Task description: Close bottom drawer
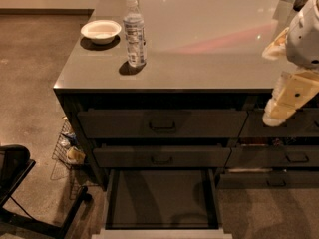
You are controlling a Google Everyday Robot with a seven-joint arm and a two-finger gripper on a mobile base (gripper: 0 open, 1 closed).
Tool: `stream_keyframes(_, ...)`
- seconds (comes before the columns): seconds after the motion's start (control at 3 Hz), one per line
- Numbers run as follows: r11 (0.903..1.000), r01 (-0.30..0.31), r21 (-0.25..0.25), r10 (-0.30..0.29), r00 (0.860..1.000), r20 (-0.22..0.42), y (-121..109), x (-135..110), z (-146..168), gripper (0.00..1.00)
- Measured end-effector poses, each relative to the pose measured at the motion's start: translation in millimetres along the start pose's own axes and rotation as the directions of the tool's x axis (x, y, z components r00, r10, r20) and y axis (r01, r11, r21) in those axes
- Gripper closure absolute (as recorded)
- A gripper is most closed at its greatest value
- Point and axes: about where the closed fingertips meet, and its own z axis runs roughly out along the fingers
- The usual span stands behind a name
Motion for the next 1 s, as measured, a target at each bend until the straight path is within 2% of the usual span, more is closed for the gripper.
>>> stream_keyframes(0.33, 0.9994, -0.02, -0.027, 0.021, 1.0, 0.014, 15.7, 10.6, 19.4, 0.48)
stream_keyframes(0.67, 0.9988, -0.027, -0.04, 0.031, 0.996, 0.081, 36.7, 30.6, 42.7, 0.71)
stream_keyframes(1.0, 0.9967, -0.07, -0.042, 0.076, 0.983, 0.166, 54.4, 64.4, 68.0, 0.94)
